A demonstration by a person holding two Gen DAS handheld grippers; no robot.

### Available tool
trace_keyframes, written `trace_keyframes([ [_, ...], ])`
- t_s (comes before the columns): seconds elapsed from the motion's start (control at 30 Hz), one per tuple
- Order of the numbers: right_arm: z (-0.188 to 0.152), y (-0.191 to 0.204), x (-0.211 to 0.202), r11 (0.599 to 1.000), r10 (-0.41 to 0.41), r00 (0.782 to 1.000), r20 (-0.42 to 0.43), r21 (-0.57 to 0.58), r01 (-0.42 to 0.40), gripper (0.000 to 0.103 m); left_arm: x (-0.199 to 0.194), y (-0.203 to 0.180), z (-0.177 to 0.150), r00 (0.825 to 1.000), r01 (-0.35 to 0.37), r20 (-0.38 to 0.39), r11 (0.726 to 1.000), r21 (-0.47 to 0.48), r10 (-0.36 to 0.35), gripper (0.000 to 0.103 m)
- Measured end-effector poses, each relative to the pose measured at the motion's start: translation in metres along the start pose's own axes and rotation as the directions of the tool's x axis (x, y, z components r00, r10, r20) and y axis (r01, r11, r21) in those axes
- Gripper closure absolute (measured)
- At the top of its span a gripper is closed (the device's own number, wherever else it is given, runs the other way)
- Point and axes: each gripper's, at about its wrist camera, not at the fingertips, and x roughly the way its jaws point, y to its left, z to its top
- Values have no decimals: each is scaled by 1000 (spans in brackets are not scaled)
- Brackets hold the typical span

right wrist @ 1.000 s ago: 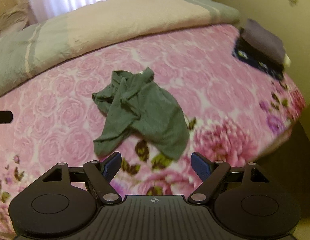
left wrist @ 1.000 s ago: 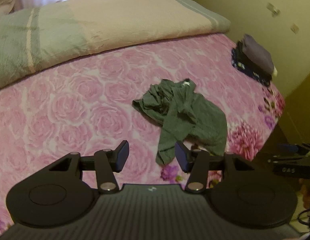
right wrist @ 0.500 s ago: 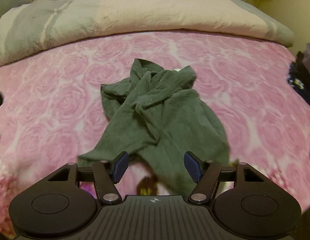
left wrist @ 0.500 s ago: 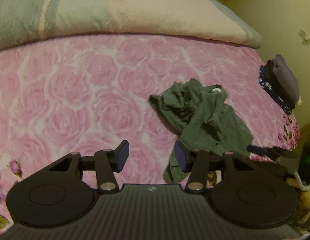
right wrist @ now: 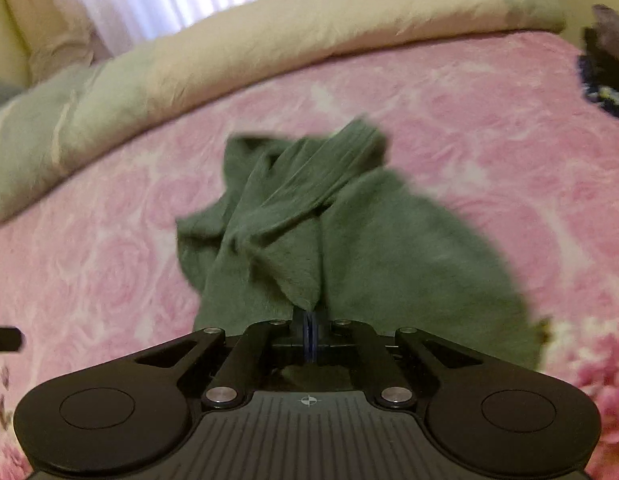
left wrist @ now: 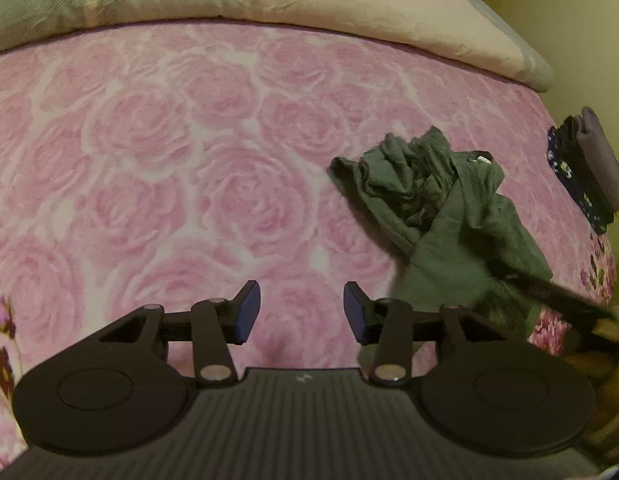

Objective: Fold clothes

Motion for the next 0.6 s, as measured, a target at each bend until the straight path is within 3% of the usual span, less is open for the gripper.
trace_keyframes([
  [0.13,28,-57,-63,988,-151,985,79,-14,153,103,12,-21,12,1000,14,10,998,64,-15,63],
  [0.23,53,-109,-96,935,-337,931,139,-64,348,103,24,-40,24,999,39,18,993,113,-41,63],
  [0.33,81,-162,-107,874,-459,872,169,-88,477,103,40,-66,37,997,69,23,983,172,-74,63],
  [0.37,88,-176,-107,862,-478,861,172,-95,498,103,46,-76,42,996,81,21,977,195,-87,63],
  [0.47,104,-208,-102,851,-496,853,164,-104,515,103,64,-104,61,993,109,15,958,264,-117,62],
  [0.6,108,-239,-78,873,-468,880,84,-106,475,103,93,-138,94,987,153,2,933,327,-162,60],
])
